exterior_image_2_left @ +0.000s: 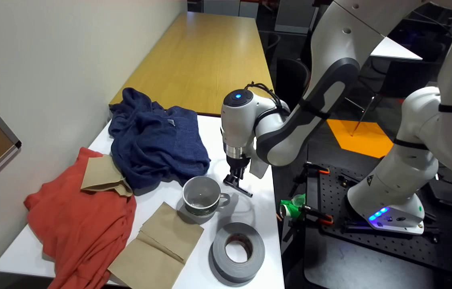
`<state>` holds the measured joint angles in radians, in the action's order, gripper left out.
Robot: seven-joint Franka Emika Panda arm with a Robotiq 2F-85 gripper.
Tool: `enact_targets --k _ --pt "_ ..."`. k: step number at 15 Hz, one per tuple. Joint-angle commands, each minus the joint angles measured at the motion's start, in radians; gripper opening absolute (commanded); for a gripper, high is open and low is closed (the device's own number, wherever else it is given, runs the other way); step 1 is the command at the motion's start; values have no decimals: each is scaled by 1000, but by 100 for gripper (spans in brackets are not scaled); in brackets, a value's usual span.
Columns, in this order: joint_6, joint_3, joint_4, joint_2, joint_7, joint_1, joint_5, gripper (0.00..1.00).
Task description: Remove the pen from the green mug
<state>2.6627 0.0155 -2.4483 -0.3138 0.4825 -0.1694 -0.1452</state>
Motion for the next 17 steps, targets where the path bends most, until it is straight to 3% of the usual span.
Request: enact_targets --k 1,5,6,10,14,15,17 --pt "5 45 -55 107 75 -45 -31 67" --pt "-12 64 -103 239 169 -62 -153 97" --pt "-21 58 -115 273 200 -58 -193 100" --pt "-55 0 -156 395 278 -10 -295 100" --pt "-66 -75 -188 474 280 35 -292 100" --pt "-41 -81 -152 411 246 50 -267 100" --pt "-42 -101 -156 422 245 62 -264 100"
